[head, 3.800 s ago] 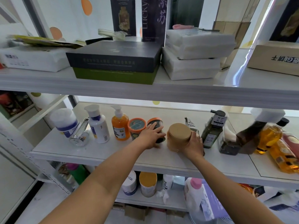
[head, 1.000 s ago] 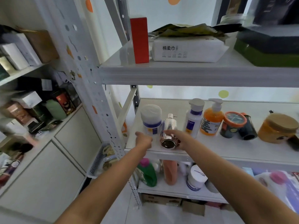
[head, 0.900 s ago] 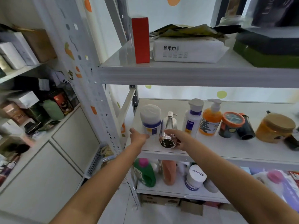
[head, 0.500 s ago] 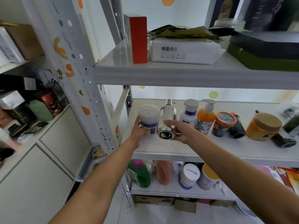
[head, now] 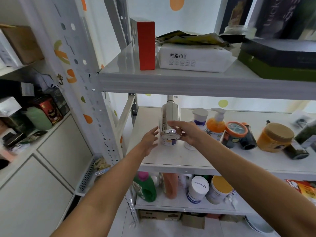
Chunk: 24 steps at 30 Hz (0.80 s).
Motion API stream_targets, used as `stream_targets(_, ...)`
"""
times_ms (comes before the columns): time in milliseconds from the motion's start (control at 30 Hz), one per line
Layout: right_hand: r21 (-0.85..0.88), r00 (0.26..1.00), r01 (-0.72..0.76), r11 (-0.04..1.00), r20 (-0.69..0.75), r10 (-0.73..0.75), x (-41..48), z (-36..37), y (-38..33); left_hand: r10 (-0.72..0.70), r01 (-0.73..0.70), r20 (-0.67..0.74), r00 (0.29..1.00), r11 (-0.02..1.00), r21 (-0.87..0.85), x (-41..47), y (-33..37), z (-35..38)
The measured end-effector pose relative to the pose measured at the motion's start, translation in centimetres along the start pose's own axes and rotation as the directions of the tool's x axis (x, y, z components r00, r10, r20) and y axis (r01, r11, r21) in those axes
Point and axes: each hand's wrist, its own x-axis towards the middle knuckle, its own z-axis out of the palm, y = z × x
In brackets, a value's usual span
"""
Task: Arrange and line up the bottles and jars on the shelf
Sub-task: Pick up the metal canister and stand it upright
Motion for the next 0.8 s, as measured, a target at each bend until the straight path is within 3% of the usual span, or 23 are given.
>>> stream_targets(167,-0.027,1.000,0.011,1.000,0.018,-0.011,-0.3,2.9,0.5,0.006,-0.053,-0.176,0.984,0.963,-0.263,-0.8,2.1,-1.9)
stream_targets(367,-0.073,0.999,0.002,0.997,0.054,0.002,0.4,6.2,2.5,0.007,-0.006,0.008,1.000,0.995,-0.102,-1.6,4.1,-3.4)
stream_targets(467,-0.145,0.999,0.019,0.989,0.053,-0.011,1.0,6.7,3.5,-0.022,0.017,-0.067,0.997,0.997,-0.075,-1.3,3.5,-3.9)
stream_targets(533,-0.335,0.996,0.077,0.939,0.070,-0.057,1.2,6.6,3.5,-0.058,0.044,-0.139,0.989,0.994,-0.102,-1.1,3.0,-3.9)
stream_targets(600,-0.620,0.977,0.182,0.763,0.023,-0.214,1.3,6.2,3.2,-0.074,0.053,-0.209,0.975,0.993,-0.104,-0.9,2.4,-3.7)
stream_targets(633,-0.734,0.929,0.240,0.635,-0.017,-0.371,1.3,5.8,2.9,-0.072,0.052,-0.246,0.967,0.995,-0.087,-0.7,2.0,-3.6)
stream_targets(700,-0.874,0.745,0.335,0.353,0.016,-0.667,1.5,4.6,2.2,-0.056,0.050,-0.305,0.951,0.998,-0.029,-0.2,1.2,-3.6)
stream_targets(733,-0.912,0.682,0.363,0.193,0.118,-0.722,1.9,3.8,1.9,-0.055,0.060,-0.324,0.945,0.998,0.004,0.0,0.8,-3.6)
stream_targets(800,-0.936,0.721,0.339,-0.098,0.325,-0.612,3.1,2.2,2.1,-0.077,0.101,-0.344,0.936,0.994,0.051,0.6,0.2,-3.5)
